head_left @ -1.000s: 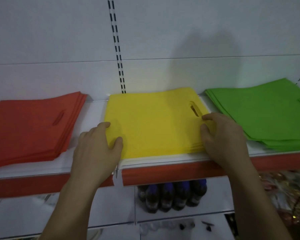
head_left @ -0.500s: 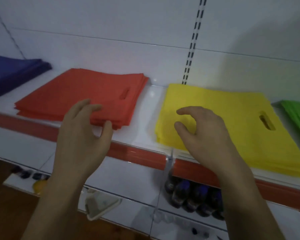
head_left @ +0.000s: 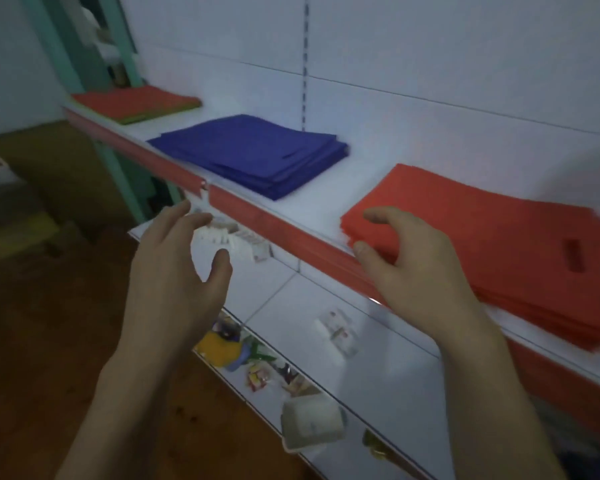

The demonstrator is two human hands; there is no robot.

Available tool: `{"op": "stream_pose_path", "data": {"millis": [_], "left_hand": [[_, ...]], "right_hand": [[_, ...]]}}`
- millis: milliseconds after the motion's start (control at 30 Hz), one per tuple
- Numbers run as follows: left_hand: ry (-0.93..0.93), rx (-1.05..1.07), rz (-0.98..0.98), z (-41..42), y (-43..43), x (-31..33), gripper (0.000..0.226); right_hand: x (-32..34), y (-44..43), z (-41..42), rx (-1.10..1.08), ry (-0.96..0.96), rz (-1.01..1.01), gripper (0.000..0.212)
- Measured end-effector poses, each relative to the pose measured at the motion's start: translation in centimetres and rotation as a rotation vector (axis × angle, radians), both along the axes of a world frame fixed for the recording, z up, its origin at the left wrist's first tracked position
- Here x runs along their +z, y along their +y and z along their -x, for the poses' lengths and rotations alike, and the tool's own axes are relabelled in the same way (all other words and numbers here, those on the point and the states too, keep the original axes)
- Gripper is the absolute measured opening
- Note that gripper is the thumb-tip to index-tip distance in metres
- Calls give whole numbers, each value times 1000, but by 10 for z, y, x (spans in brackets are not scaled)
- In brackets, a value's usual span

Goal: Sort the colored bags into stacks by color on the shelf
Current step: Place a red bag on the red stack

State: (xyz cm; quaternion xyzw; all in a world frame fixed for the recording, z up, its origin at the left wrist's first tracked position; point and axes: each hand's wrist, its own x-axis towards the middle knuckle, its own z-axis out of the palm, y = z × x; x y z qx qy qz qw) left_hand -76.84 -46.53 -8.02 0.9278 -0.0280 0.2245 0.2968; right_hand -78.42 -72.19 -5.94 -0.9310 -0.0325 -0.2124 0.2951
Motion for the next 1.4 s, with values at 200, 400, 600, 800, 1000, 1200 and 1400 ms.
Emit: {"op": "stream_pose_path", "data": {"millis": [200, 400, 600, 800, 1000, 1200, 1400], "left_hand": [[93, 171, -98, -36, 143, 8, 55], [97, 309, -122, -60, 242, 7, 56], [156, 416, -114, -101, 311, -8, 56], [128, 412, -135, -197, 354, -6, 55], [143, 324, -136, -302, 392, 6, 58], [194, 210, -90, -395, 434, 5, 55], [64, -15, 27, -495, 448, 9, 43]], "right_hand": [[2, 141, -78, 193, 48, -78, 43], [-1, 250, -145, 402, 123, -74, 42], [-7, 334, -216, 500, 182, -46, 47], [-13, 382, -304, 498, 191, -59, 52], [-4, 421, -387, 449, 219, -64, 53], [-4, 455, -436, 389, 204, -65, 48], [-8, 453, -487, 158, 158, -81, 48]]}}
